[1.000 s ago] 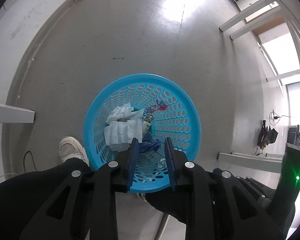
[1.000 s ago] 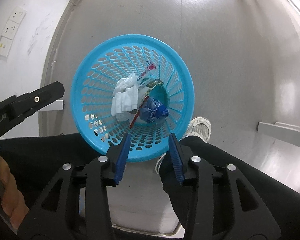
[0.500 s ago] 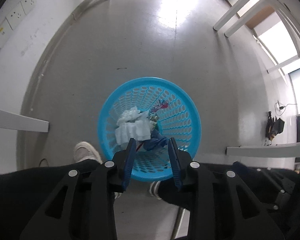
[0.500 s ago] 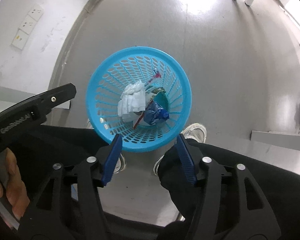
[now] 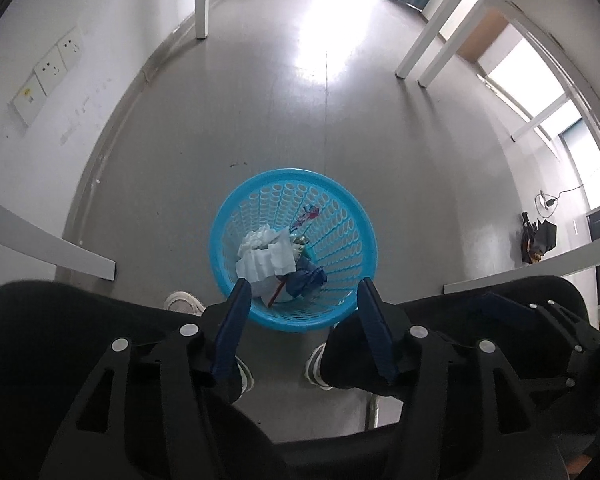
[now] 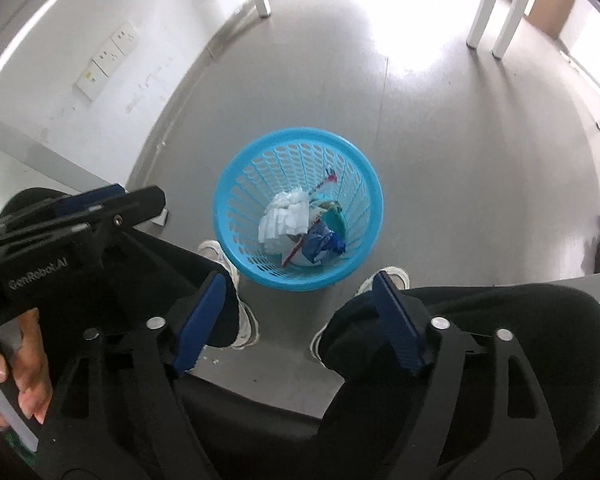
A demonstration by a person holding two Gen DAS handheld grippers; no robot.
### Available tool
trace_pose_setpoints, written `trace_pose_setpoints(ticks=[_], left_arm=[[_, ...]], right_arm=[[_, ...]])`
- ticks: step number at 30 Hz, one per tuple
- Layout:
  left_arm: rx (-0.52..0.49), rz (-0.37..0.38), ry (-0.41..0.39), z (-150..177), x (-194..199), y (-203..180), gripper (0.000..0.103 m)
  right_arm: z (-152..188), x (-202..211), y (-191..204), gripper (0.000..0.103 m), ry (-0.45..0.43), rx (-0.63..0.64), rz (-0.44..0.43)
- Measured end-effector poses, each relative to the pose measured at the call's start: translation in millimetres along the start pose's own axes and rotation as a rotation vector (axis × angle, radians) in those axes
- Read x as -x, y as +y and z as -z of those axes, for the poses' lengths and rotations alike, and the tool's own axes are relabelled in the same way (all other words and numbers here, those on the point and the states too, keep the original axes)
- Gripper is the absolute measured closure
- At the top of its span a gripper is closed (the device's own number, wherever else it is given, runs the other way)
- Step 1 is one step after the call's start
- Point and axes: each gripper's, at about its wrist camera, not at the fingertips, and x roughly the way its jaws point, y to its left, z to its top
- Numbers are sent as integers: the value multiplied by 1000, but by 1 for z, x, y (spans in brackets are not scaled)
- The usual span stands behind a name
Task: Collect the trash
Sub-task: 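Raise both tools away from the basket up to the table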
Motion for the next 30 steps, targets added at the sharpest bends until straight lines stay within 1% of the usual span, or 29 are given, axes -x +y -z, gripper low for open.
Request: trace_pose_setpoints(ticks=[4,7,8,10,11,14,16,17,19,22,27,30], left_arm=[[-18,-7,-20,10,15,-3,41],[-48,-27,-54,18,31,-5,27],[-59,-33,-68,20,36,-6,25],[-84,-41,-98,26,48,-8,18],[-93,-42,-109,28,52,-9,15],[-118,-33,-148,38,70,-11,7],[-144,-35,-180,45,82,-12,6],[-162,-44,-191,49,87,-13,6],[-185,-52,-209,56,98,-12,6],[-177,-24,-237,60,115,-9,6],[-223,20,-346,64,164,-21,6],[-232,47,-396,63,189,-25,6]], right_arm=[[8,15,-1,29,-24,-6,-1],[12,27,0,23,-43,6,-6],[14,32,1,21,-54,12,-1],[20,42,3,18,-74,28,7],[23,48,3,16,-85,34,8],[30,62,5,13,-106,35,-15],[36,77,5,11,-134,37,-26],[40,85,6,9,-151,42,-22],[46,96,7,9,-181,48,-6],[56,117,8,9,-226,59,-28],[70,167,7,9,-345,73,-87],[70,197,6,9,-425,74,-80]])
